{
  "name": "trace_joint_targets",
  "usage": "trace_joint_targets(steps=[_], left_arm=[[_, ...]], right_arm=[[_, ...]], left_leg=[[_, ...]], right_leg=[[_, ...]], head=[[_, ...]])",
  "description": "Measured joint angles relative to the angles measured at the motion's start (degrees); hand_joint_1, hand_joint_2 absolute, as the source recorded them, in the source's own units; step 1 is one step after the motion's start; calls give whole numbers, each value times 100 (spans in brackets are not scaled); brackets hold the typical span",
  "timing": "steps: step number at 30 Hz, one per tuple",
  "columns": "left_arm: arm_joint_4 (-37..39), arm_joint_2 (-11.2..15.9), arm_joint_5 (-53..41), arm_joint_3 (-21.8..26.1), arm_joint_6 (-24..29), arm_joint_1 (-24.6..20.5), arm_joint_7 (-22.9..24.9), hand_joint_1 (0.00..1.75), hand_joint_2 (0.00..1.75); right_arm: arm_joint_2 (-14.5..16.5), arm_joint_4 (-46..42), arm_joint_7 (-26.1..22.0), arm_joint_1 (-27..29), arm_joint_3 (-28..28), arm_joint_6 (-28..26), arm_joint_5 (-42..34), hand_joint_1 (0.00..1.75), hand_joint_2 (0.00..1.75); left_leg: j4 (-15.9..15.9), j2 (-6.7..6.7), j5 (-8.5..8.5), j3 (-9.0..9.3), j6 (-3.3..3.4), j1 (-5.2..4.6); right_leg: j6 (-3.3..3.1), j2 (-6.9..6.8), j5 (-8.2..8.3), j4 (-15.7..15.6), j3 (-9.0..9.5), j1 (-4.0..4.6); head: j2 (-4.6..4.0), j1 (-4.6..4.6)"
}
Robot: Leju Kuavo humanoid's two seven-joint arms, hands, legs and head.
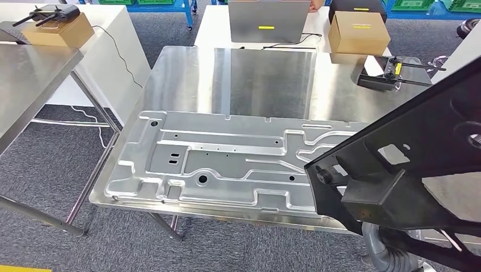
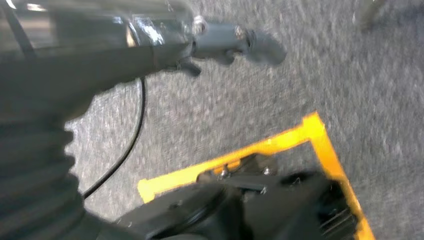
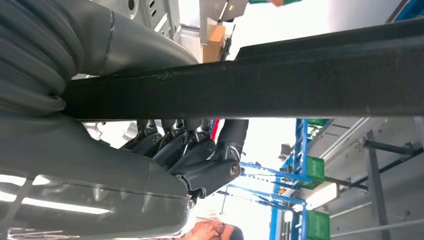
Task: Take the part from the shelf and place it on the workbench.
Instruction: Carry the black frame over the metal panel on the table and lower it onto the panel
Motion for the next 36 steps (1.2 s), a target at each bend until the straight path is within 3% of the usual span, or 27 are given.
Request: trace_joint_targets(steps=[1, 2, 4, 6, 8, 11, 16, 18, 20, 23, 25, 27, 36], left_arm=[[0, 0, 1, 2, 0, -4, 1, 0, 175], [0, 0, 2, 4, 0, -10, 1, 0, 175], [1, 1, -2, 7, 0, -6, 10, 0, 175], [1, 2, -3, 10, 0, 7, 9, 0, 175], [1, 2, -2, 18, 1, 19, -7, 0, 175], [0, 2, 0, 37, 5, 21, -46, 0, 175], [0, 2, 0, 41, 11, 17, -54, 0, 175], [0, 3, -2, 44, 11, 16, -56, 0, 175], [0, 3, -24, 50, 9, 16, -64, 0, 175], [0, 4, -134, 58, -13, 14, -75, 0, 175], [0, 4, -219, 59, -30, 5, -75, 0, 175], [0, 4, -280, 58, -43, -3, -73, 0, 175], [0, 5, -376, 57, -80, -11, -69, 0, 175]], right_arm=[[0, 0, 0, 4, 2, 0, 0, 175, 175], [0, 0, 0, 6, 3, 0, 0, 175, 175], [0, 0, 0, 5, 4, -2, 1, 175, 175], [0, 2, -2, -1, 4, -46, 51, 175, 175], [-1, 1, -24, 1, 3, -269, 371, 175, 175], [-23, 0, -73, 16, -22, -756, 1080, 175, 175], [-41, 0, -101, 22, -41, -926, 1289, 175, 175], [-66, 1, -42, 28, -41, -1308, 1731, 175, 175], [-193, 12, 225, 74, -14, -2329, 2932, 175, 175], [-614, 132, 1195, 194, 72, -4258, 6295, 175, 175], [-911, 317, 1916, 245, 180, -4894, 8374, 175, 175], [-1209, 550, 2423, 270, 372, -5043, 9307, 175, 175], [-2204, 1138, 3618, 187, 1041, -4737, 9466, 175, 175]], left_leg=[[25, 0, 78, -76, 4, -2], [-168, 0, 269, -50, 12, -5], [-872, 1, 750, 150, 32, -11], [-1320, 6, 905, 259, 68, -31], [-1390, 7, 907, 256, 99, -38], [-1402, -4, 967, 255, 113, -37], [-1403, -4, 938, 257, 156, -40], [-1403, -4, 932, 260, 165, -44], [-1403, -5, 927, 266, 172, -47], [-1406, -1, 925, 272, 174, -47], [-1410, 5, 925, 279, 175, -46], [-1414, 1, 927, 284, 175, -46], [-1442, -2, 930, 301, 175, -44]], right_leg=[[-2, 4, -31, 1, 41, 5], [1, 9, -66, 1, 93, 7], [23, 18, -141, 5, 207, 10], [68, 24, -195, 14, 249, 20], [75, 23, -236, 23, 247, 38], [18, 16, -243, -22, 286, 51], [38, 15, -237, -104, 323, 55], [82, 14, -238, -121, 328, 55], [129, 13, -241, -129, 332, 53], [147, 13, -239, -131, 336, 54], [159, 16, -235, -132, 338, 56], [168, 14, -236, -132, 339, 56], [171, 12, -238, -131, 348, 59]], head=[[0, -20], [0, -39], [0, -80], [0, -111], [0, -107], [0, -47], [0, 38], [0, 54], [0, 58], [0, 64], [0, 67], [0, 65], [0, 66]])
